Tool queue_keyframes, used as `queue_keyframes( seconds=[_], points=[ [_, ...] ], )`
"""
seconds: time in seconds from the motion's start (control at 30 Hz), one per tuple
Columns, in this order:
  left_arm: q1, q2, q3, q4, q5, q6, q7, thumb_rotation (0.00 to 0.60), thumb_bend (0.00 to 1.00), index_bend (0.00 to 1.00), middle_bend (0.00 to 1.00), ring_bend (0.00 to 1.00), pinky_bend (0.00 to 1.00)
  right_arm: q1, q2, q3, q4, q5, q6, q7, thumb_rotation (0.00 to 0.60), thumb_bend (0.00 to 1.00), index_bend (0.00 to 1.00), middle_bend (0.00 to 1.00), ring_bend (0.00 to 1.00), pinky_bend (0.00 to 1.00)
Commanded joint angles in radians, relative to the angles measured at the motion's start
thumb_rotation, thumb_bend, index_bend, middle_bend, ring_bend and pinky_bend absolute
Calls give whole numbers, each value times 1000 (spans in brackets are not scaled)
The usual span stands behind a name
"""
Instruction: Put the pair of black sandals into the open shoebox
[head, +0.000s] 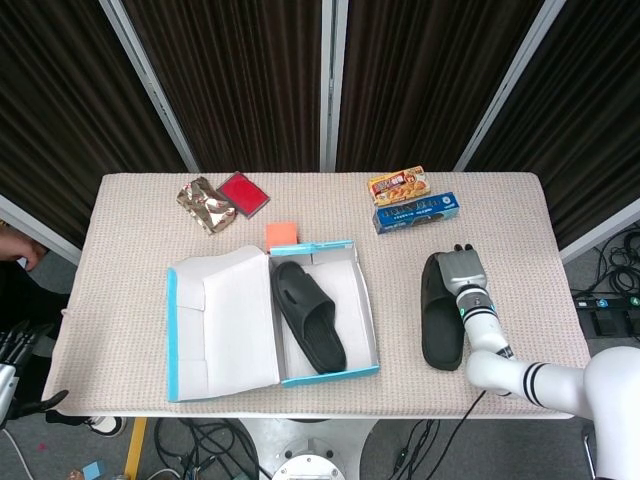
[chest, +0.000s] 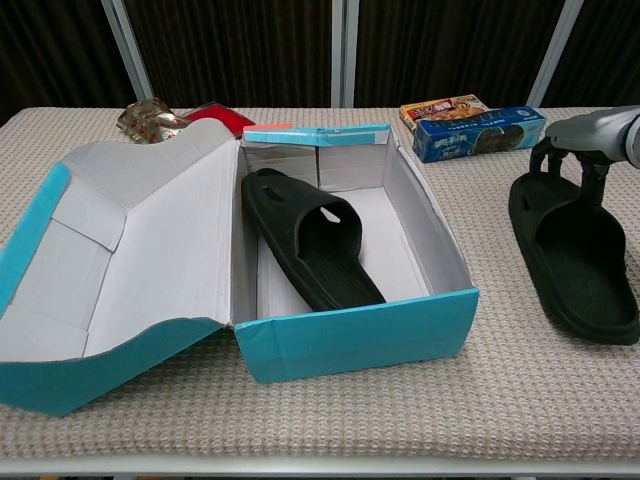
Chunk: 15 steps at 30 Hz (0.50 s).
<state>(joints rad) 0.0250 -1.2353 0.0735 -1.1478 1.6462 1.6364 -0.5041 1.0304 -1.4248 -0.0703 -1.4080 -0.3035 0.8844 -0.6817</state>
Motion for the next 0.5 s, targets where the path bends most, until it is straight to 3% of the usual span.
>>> queue_keyframes(
  seconds=[0.03, 0.3, 0.5],
  points=[
    [0, 1, 1, -2, 1, 0, 3, 600, 74, 112, 144, 4, 110, -25, -1, 14, -1, -48, 26, 14, 600, 0, 470, 423, 166, 162],
    [-4, 2, 7, -16, 9, -6, 19, 600, 74, 111, 144, 3, 110, -75, 22, 39, -26, -154, 59, 55, 600, 0, 537, 474, 210, 197],
    [-11, 7, 9, -33, 18, -11, 38, 600, 74, 112, 144, 4, 110, -125, 97, 76, -104, -261, 98, 134, 600, 0, 572, 502, 234, 218]
  ],
)
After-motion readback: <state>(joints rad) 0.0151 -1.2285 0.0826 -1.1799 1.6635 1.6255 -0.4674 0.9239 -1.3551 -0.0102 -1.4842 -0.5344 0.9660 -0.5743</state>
